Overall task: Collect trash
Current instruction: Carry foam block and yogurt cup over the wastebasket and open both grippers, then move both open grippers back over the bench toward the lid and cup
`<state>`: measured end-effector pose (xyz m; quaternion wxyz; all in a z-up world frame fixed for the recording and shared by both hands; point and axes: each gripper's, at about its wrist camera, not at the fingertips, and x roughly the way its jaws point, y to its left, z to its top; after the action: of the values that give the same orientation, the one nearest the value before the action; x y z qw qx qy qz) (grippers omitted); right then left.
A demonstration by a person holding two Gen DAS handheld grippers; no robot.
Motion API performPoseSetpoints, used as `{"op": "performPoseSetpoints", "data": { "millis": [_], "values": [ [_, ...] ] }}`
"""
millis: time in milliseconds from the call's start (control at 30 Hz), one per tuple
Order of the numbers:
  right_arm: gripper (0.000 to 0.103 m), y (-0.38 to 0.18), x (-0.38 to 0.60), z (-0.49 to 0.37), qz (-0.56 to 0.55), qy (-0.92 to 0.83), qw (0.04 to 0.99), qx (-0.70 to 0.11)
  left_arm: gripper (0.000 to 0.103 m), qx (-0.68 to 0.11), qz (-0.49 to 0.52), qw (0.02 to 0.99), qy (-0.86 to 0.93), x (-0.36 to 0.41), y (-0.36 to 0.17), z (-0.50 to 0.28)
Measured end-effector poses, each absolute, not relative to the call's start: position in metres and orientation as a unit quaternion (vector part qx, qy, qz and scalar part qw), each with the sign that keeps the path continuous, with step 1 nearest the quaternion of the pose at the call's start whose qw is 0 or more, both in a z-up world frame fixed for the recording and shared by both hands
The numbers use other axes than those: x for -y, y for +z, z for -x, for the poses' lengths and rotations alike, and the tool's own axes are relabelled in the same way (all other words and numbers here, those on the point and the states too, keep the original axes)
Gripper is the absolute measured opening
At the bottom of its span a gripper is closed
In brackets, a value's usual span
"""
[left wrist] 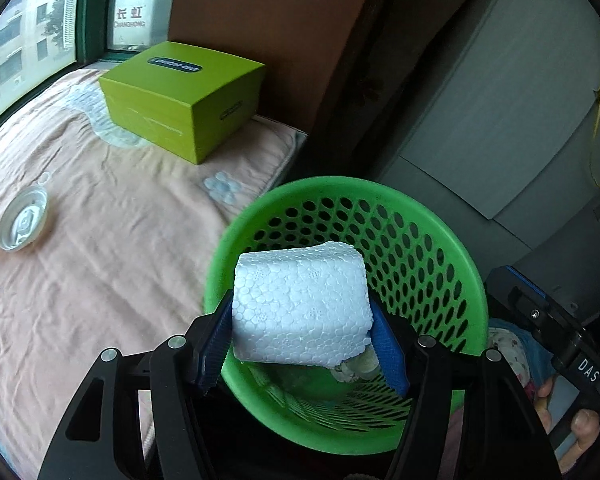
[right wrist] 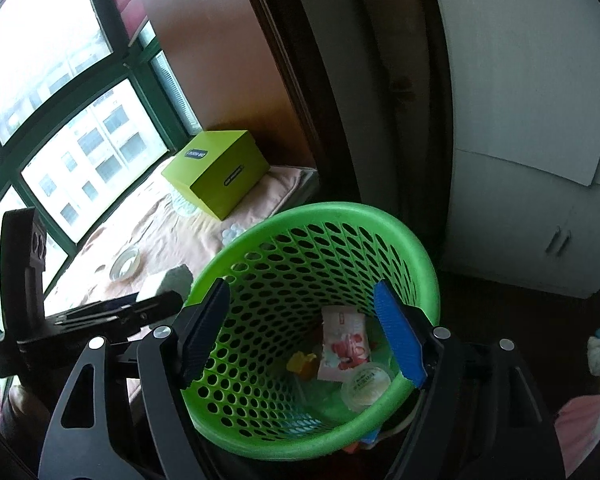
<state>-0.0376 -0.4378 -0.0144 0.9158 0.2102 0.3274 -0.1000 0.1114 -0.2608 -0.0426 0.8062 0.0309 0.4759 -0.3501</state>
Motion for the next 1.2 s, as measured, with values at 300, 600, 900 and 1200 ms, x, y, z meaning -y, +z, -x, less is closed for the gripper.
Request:
{"op": "performPoseSetpoints", "data": {
  "millis": [300,600,900,1200],
  "values": [
    [0.074,-0.010,0.431,0.036,-0.208,-0.088,0.918,-0.325,0.073,-0.467,-0.031,0.809,-0.356,0.256,-0.037,-0.105],
    [0.075,-0.003,0.400,0.012,-0.192,-0.046,0.923,-0.331,0.076,-0.452,-0.018,0.838,-0.305,0.208,-0.026,-0.121],
    [0.077,0.000,0.351,-0.027,-0.165,0.007,0.924,-0.344,0.078,-0.444,0.008,0.867,-0.227,0.129,-0.020,-0.151],
    [0.080,-0.002,0.298,-0.074,-0.135,0.056,0.921,-0.361,0.081,-0.439,0.032,0.888,-0.137,0.038,-0.017,-0.175]
  ]
}}
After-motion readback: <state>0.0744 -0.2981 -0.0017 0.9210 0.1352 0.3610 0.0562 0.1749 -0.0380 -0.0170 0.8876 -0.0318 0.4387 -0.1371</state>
